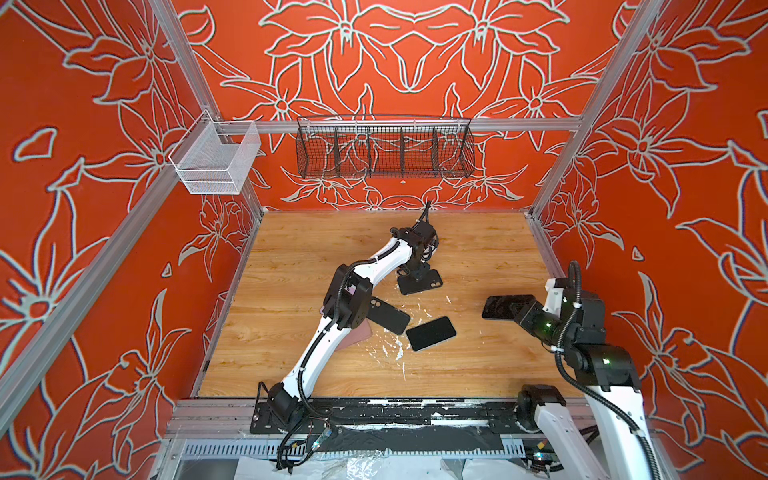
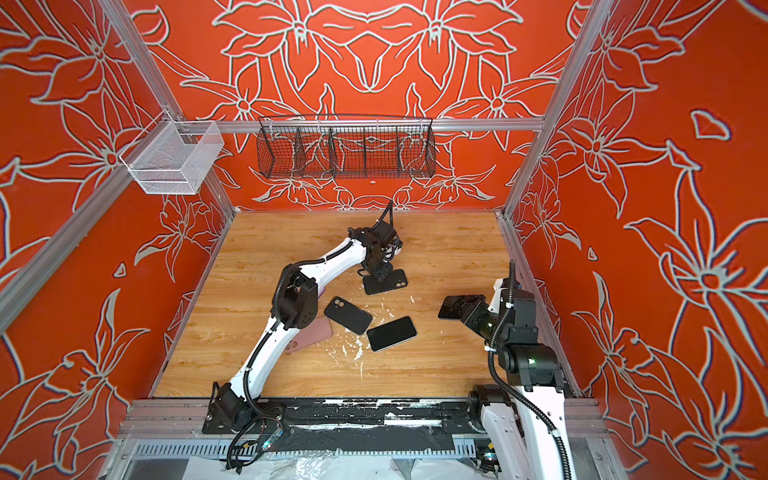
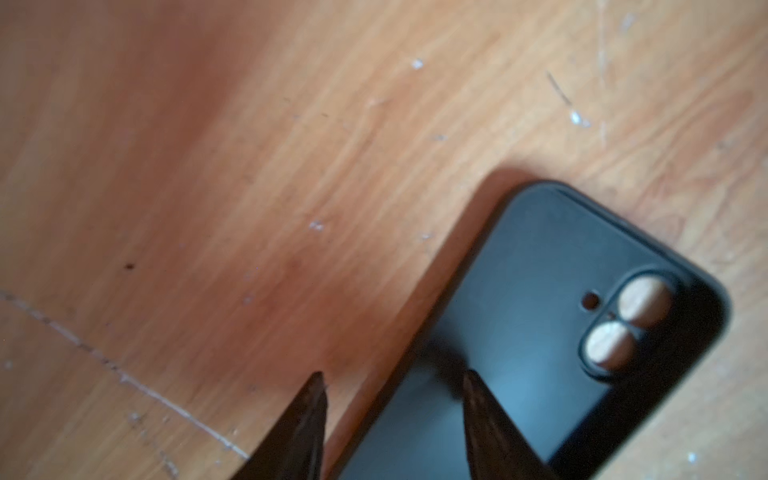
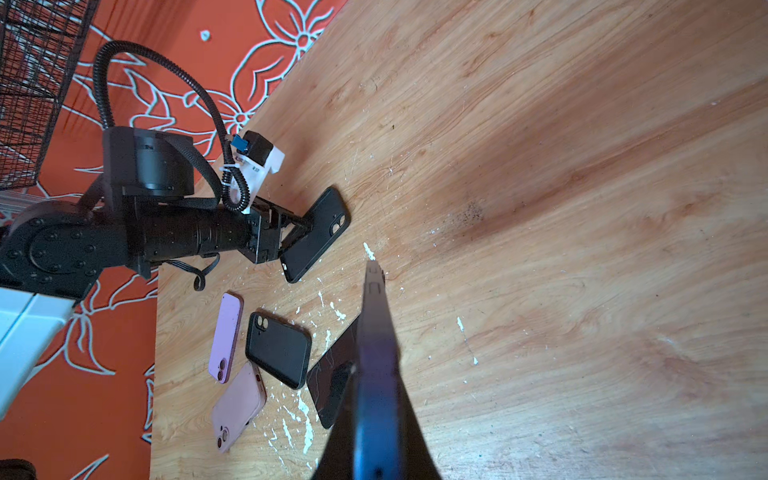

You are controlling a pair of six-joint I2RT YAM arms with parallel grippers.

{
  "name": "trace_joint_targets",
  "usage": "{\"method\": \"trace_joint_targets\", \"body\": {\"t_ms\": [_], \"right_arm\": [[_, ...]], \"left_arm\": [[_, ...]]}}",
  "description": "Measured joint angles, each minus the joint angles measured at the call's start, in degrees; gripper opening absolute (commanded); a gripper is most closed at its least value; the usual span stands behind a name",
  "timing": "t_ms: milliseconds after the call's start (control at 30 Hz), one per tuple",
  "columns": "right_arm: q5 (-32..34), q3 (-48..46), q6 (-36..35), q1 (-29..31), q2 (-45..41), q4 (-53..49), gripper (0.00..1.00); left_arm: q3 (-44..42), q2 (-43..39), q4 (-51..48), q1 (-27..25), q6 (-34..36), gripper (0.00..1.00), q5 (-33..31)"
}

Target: Put the phone into the phone case

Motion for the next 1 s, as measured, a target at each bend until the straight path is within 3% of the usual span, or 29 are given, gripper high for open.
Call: {"method": "trace_joint_targets", "body": {"t_ms": [133, 467, 600, 800, 1000], "right_arm": [[-0.04, 0.0, 0.09, 0.0, 0.26, 0.09, 0.0], [-0.15, 0.0, 0.11, 0.0, 0.94, 0.85, 0.0], [-0.13, 0.0, 0.11, 0.0, 0.9, 0.83, 0.0], [-0.13, -0.35, 0.11, 0.0, 0.39, 0.87, 0.0], [-0.13, -1.07, 0.11, 0.0, -0.11, 1.22, 0.0]], "left_arm": [[0.13, 0.09, -0.09, 0.11, 0.15, 0.27, 0.42], [0.33, 0.61, -0.07, 0.26, -1.22, 0.03, 0.83], [0.33, 0.59, -0.09, 0.42, -4.68, 0.0, 0.72], [-2.54, -1.36, 0.11, 0.96, -18.14, 0.0, -2.23], [-17.75, -13.0, 2.21, 2.12, -40.94, 0.0, -4.94]]}}
